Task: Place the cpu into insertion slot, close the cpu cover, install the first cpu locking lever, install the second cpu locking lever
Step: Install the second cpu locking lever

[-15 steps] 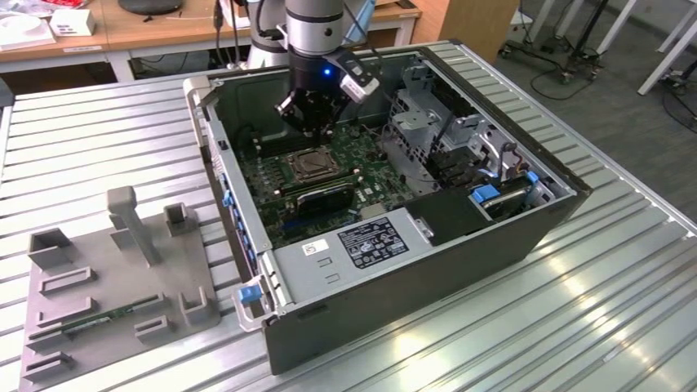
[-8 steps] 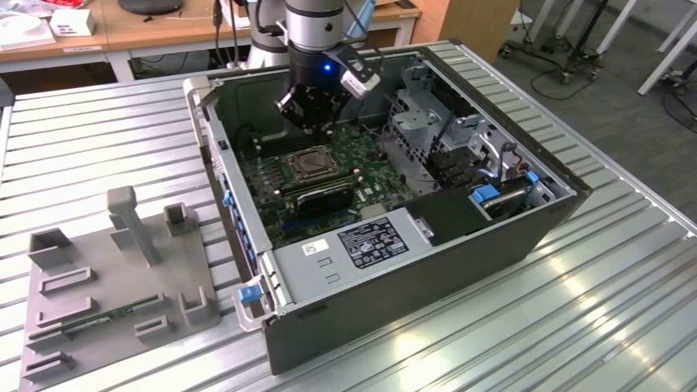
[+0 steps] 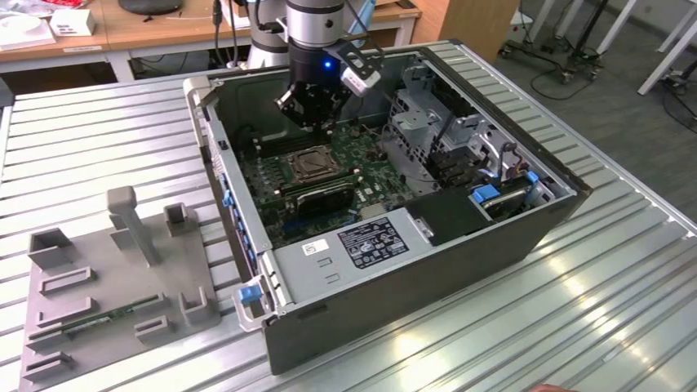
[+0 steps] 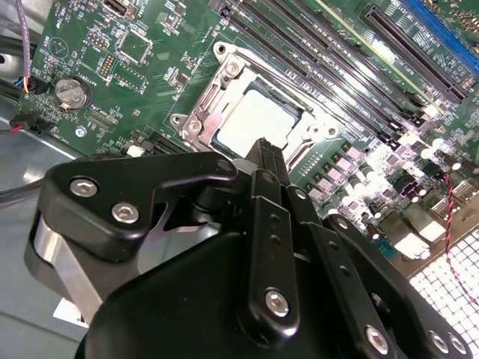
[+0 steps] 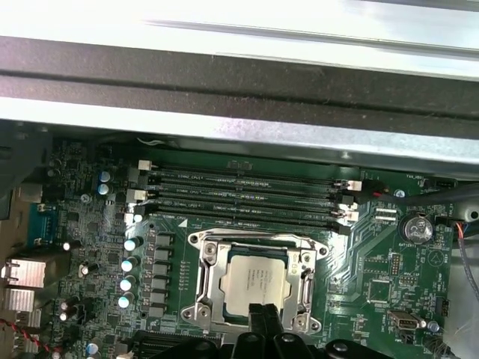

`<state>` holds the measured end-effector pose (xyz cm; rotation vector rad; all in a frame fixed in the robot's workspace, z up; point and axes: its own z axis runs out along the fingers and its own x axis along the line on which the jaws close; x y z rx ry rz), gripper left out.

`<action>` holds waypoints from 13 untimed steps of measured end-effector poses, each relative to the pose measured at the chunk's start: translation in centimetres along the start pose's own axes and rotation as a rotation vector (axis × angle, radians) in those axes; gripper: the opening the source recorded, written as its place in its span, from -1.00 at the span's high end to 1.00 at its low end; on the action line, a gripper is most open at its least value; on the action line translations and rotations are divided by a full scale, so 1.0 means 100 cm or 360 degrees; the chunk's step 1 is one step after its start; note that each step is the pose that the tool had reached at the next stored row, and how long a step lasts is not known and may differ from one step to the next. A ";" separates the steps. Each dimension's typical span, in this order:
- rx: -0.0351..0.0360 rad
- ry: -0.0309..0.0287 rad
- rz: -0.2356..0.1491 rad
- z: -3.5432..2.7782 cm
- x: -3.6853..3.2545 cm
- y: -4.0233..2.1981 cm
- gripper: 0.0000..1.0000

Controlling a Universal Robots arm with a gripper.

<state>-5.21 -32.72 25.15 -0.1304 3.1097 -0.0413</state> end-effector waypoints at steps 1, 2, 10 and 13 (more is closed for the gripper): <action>0.0000 0.00000 0.0000 -0.0001 0.0000 -0.0006 0.79; 0.0000 0.00000 0.0000 -0.0001 0.0000 -0.0006 0.79; 0.0000 0.00000 0.0000 0.0000 0.0002 -0.0028 0.79; 0.0000 0.00000 0.0000 0.0000 0.0003 -0.0031 0.79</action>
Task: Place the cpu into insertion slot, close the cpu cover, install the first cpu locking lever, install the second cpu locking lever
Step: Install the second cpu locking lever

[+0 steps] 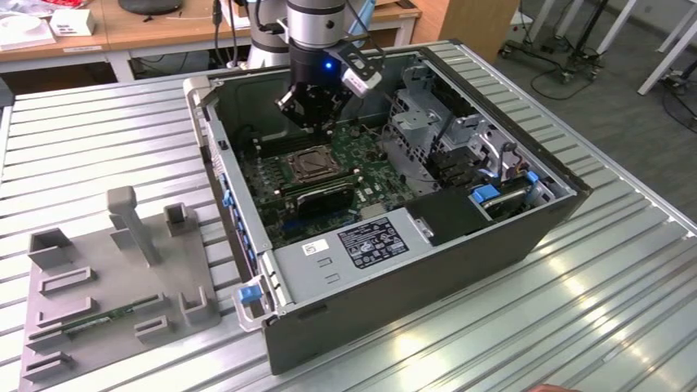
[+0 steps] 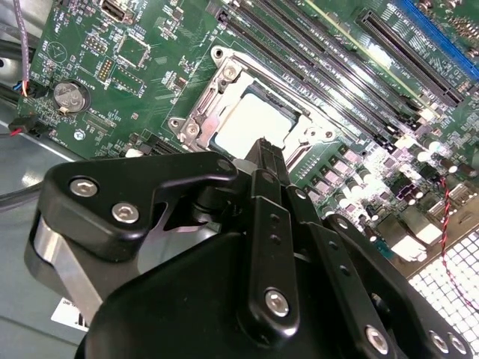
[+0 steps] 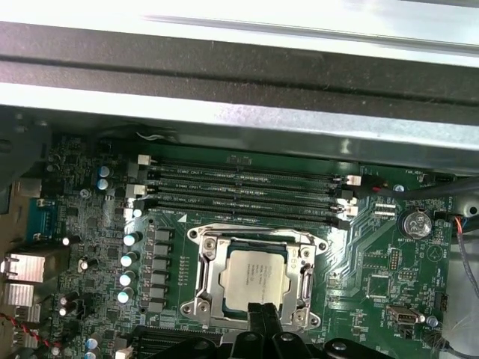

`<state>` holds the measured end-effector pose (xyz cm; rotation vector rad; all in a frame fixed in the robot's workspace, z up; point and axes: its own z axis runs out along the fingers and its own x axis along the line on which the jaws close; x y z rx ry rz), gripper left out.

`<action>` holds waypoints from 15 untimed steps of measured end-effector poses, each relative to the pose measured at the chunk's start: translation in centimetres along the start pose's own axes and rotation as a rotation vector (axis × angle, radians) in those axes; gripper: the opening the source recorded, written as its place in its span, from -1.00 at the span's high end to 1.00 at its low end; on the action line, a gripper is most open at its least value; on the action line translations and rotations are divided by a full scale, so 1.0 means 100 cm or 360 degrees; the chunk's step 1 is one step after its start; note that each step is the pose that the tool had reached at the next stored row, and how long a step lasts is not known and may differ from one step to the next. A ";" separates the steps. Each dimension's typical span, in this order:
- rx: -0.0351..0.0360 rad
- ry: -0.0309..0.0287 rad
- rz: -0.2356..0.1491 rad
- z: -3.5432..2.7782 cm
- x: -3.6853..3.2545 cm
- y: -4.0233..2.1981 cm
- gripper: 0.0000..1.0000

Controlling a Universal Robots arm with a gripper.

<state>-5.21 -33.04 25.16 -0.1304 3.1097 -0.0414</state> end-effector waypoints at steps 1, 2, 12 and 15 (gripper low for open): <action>0.0000 0.00000 0.0000 0.0000 0.0000 -0.0004 0.79; 0.0000 0.00000 0.0000 0.0000 0.0001 -0.0005 0.79; 0.0000 0.00001 0.0000 0.0000 0.0002 -0.0029 0.79; 0.0000 0.00001 0.0000 0.0001 0.0004 -0.0052 0.79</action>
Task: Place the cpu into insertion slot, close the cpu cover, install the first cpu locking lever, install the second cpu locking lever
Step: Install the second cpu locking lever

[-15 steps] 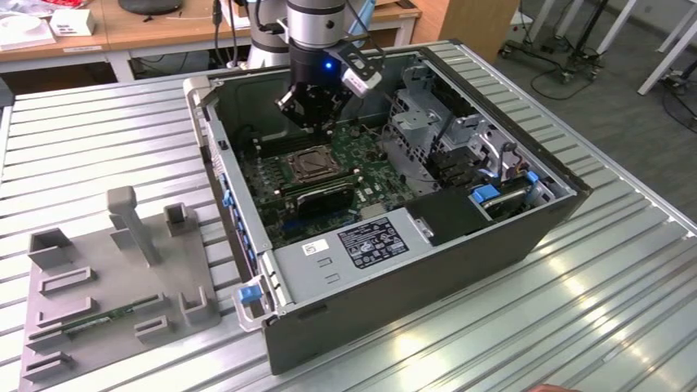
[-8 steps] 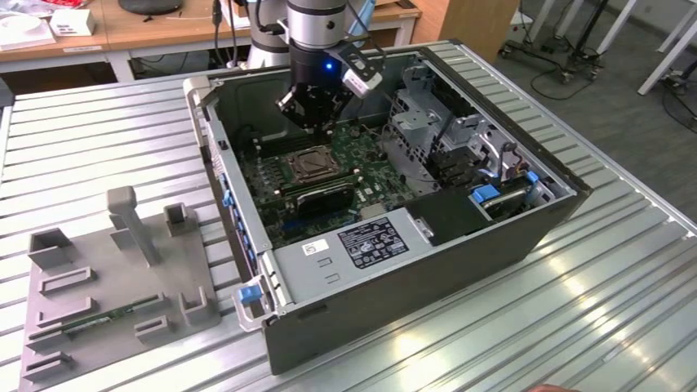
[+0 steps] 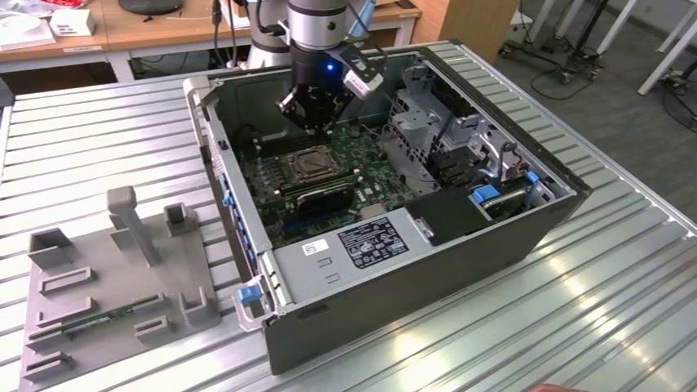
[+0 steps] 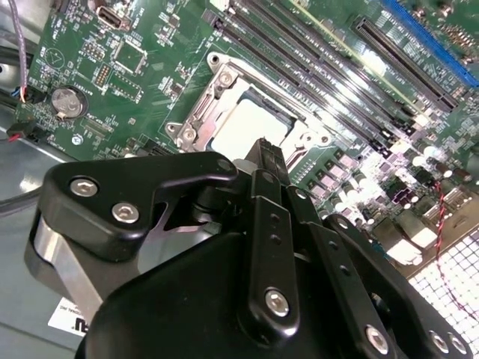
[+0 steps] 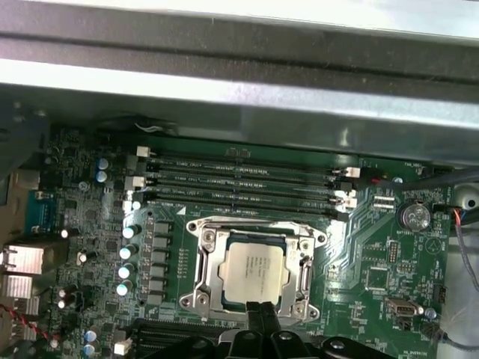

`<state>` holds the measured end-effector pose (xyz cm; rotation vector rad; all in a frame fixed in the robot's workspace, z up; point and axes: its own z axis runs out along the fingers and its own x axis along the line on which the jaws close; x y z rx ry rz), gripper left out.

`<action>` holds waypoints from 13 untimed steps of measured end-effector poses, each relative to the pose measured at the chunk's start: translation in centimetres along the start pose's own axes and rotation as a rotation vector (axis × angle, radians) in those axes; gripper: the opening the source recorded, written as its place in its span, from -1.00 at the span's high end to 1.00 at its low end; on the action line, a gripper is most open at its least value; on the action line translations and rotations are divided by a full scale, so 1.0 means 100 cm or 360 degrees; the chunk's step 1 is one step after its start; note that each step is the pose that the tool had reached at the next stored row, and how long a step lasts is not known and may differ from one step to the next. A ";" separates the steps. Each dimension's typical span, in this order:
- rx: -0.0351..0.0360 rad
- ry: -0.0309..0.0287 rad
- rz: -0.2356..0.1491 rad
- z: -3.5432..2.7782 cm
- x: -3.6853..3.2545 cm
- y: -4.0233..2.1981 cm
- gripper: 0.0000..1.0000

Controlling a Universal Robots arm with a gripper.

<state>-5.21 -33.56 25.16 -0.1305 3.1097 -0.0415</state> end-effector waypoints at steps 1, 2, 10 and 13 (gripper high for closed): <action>0.0000 0.00000 0.0000 0.0000 0.0001 -0.0011 0.79; 0.0000 -0.00001 0.0000 0.0001 0.0002 -0.0025 0.79; 0.0000 -0.00001 0.0000 0.0005 0.0015 -0.0180 0.79; 0.0000 0.00000 0.0000 0.0006 0.0020 -0.0236 0.79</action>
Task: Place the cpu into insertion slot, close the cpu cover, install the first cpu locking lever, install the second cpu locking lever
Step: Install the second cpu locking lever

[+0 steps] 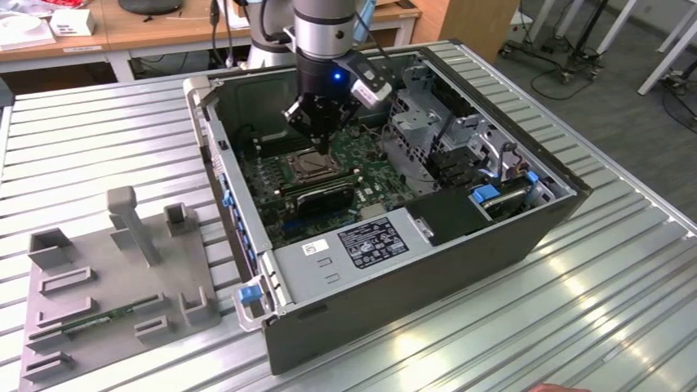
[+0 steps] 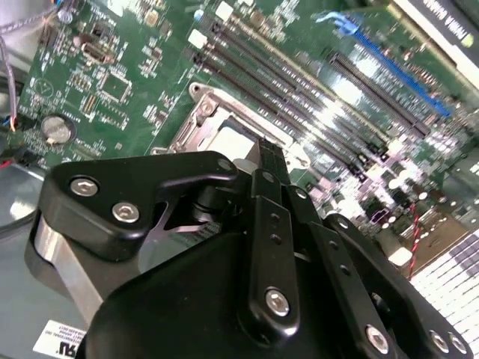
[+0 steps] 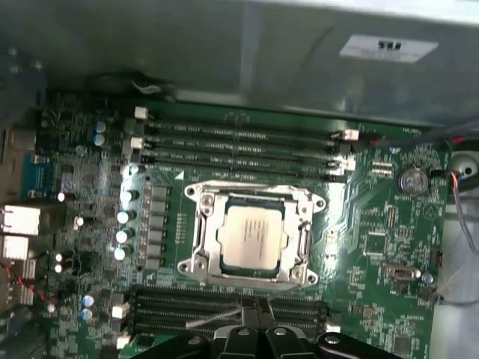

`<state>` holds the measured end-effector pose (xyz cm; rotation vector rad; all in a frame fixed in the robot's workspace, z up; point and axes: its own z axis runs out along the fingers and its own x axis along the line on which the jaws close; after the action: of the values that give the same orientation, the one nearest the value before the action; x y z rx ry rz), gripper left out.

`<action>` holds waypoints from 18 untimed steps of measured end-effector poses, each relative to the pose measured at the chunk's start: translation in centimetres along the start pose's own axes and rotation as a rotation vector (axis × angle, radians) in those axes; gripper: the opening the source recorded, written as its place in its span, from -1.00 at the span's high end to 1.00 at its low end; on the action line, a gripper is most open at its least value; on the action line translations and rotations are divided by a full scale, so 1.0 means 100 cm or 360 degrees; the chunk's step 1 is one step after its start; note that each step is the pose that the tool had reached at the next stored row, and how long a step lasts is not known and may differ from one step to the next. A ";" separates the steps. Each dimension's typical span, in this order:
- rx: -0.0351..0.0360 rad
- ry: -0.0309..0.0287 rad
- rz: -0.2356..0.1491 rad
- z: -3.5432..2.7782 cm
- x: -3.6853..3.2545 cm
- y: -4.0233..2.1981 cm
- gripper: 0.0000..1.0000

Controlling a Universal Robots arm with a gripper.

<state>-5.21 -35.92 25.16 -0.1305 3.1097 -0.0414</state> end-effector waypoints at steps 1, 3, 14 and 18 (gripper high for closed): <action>0.0000 -0.00001 0.0000 0.0001 0.0004 -0.0008 0.79; 0.0000 -0.00001 0.0000 0.0004 0.0020 -0.0016 0.79; 0.0000 0.00000 0.0000 0.0077 0.0165 -0.0035 0.79; 0.0000 0.00000 0.0000 0.0119 0.0212 -0.0032 0.79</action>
<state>-7.26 -36.45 23.92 -0.1305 3.1097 -0.0415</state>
